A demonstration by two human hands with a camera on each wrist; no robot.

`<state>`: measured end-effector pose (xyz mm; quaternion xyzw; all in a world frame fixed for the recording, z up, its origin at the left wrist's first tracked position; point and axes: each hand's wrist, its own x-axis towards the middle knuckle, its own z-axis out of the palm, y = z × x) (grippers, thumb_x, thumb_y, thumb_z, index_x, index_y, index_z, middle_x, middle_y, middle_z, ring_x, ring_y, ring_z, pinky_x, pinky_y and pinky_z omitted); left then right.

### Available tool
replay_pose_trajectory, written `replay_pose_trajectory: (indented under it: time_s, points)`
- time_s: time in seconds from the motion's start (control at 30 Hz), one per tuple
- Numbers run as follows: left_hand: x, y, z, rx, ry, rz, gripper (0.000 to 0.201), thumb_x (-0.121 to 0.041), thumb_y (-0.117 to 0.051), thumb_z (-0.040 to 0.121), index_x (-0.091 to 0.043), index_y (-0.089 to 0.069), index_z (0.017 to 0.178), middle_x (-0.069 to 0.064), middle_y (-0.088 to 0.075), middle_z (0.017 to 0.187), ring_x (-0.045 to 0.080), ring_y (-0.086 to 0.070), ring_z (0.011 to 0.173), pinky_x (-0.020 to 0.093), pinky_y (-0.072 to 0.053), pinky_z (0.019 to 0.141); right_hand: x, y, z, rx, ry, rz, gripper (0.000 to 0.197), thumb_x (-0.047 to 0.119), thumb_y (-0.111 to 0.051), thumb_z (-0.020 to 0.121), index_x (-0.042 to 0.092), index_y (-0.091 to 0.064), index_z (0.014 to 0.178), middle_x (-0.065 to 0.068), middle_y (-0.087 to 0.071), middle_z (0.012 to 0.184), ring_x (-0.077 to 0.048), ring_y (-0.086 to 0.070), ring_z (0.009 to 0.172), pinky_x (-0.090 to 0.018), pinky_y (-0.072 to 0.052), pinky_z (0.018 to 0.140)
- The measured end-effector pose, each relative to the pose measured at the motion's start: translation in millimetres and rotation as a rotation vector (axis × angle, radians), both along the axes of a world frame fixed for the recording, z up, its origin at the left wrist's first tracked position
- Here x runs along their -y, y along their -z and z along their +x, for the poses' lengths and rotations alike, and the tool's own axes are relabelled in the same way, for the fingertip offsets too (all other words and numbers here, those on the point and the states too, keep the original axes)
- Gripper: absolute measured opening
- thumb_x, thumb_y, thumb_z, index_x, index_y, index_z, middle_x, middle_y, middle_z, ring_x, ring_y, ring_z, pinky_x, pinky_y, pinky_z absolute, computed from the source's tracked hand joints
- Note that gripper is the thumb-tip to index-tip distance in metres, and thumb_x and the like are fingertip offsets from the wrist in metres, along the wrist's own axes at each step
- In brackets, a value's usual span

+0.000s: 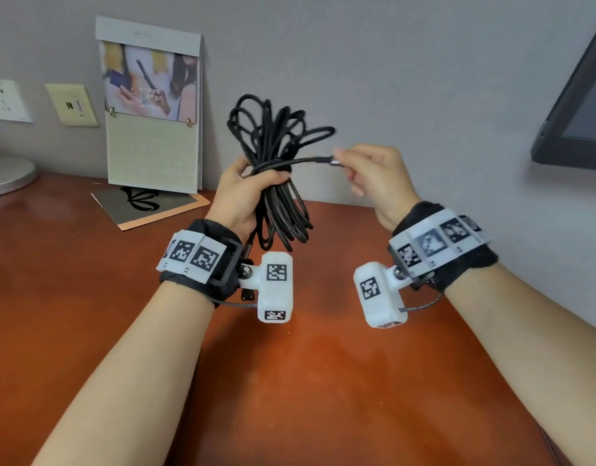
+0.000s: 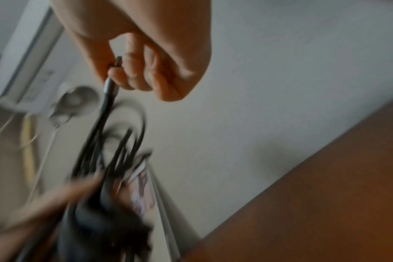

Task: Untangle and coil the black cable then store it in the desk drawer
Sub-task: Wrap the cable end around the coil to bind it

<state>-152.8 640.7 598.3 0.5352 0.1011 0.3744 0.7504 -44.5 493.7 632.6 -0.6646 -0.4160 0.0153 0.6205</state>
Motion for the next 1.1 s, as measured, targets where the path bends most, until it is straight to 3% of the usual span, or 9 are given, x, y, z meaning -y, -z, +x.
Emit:
replay_pose_trajectory:
  time_s: [0.13,0.3,0.47,0.67,0.73,0.87,0.93,1.0,1.1]
  points:
    - [-14,-1,-5,0.019,0.029,-0.042,0.022,0.011,-0.059,0.082,-0.009,-0.058,0.090,0.004,-0.063,0.079,0.011,-0.065,0.063,0.025,-0.056,0.063,11,0,14,-0.024,-0.007,-0.034,0.037,0.019,-0.059,0.091,0.010,-0.052,0.056,-0.005,-0.037,0.056,-0.008,-0.032,0.046,-0.021,-0.028,0.045]
    - [2,-10,-6,0.079,0.249,-0.027,0.014,0.003,-0.052,0.087,-0.001,-0.061,0.097,0.006,-0.070,0.080,0.012,-0.067,0.072,0.025,-0.057,0.071,6,19,19,-0.103,0.005,-0.063,0.037,0.026,-0.054,0.094,0.012,-0.052,0.060,0.001,-0.040,0.054,-0.006,-0.034,0.041,-0.022,-0.031,0.046]
    - [12,-10,-6,0.055,0.443,-0.047,0.053,-0.009,-0.056,0.080,0.012,-0.046,0.128,0.009,-0.064,0.085,0.013,-0.067,0.074,0.026,-0.057,0.068,0,32,17,-0.096,0.042,-0.098,0.038,0.026,-0.052,0.096,0.012,-0.052,0.060,-0.001,-0.040,0.055,-0.008,-0.034,0.043,-0.022,-0.032,0.047]
    - [17,-9,-6,0.086,0.544,-0.035,0.064,-0.013,-0.070,0.078,0.009,-0.043,0.132,0.006,-0.069,0.088,0.014,-0.066,0.075,0.028,-0.058,0.071,-2,29,23,-0.020,0.145,-0.151,0.039,0.029,-0.053,0.095,0.016,-0.052,0.057,0.002,-0.042,0.054,-0.009,-0.037,0.048,-0.022,-0.034,0.053]
    - [21,-10,-6,0.085,0.563,-0.009,0.063,-0.016,-0.066,0.081,0.010,-0.041,0.132,0.005,-0.070,0.091,0.012,-0.067,0.077,0.028,-0.058,0.073,-5,30,21,-0.050,0.103,-0.195,0.038,0.030,-0.052,0.095,0.015,-0.055,0.060,0.002,-0.045,0.055,-0.010,-0.038,0.048,-0.022,-0.034,0.052]
    - [23,-8,-1,0.081,0.521,0.013,0.046,-0.015,-0.055,0.088,0.009,-0.049,0.126,0.011,-0.065,0.099,0.015,-0.067,0.083,0.033,-0.057,0.080,-14,34,12,-0.102,0.031,-0.254,0.021,0.031,-0.053,0.094,0.015,-0.061,0.083,-0.006,-0.054,0.066,-0.016,-0.046,0.051,-0.026,-0.039,0.050]
    - [25,-7,1,0.044,0.465,0.044,0.045,-0.013,-0.059,0.084,0.009,-0.050,0.123,0.011,-0.065,0.093,0.018,-0.067,0.081,0.036,-0.056,0.084,-20,33,6,-0.074,0.095,-0.226,0.008,0.022,-0.055,0.092,0.015,-0.059,0.094,-0.007,-0.061,0.073,-0.021,-0.057,0.060,-0.033,-0.050,0.059]
    - [27,-5,4,0.036,0.382,0.038,0.037,-0.007,-0.063,0.083,0.005,-0.053,0.117,0.012,-0.065,0.093,0.019,-0.067,0.081,0.035,-0.057,0.083,-21,30,1,-0.113,0.118,-0.129,0.015,0.016,-0.051,0.093,0.009,-0.064,0.095,-0.012,-0.068,0.085,-0.025,-0.066,0.076,-0.039,-0.056,0.076]
    - [26,-4,6,0.038,0.256,0.051,0.030,-0.002,-0.060,0.085,0.002,-0.053,0.114,0.011,-0.064,0.095,0.016,-0.068,0.080,0.028,-0.056,0.075,-16,20,-10,-0.337,-0.202,-0.069,0.038,0.030,-0.042,0.099,0.002,-0.063,0.112,-0.015,-0.069,0.109,-0.020,-0.068,0.097,-0.028,-0.055,0.085]
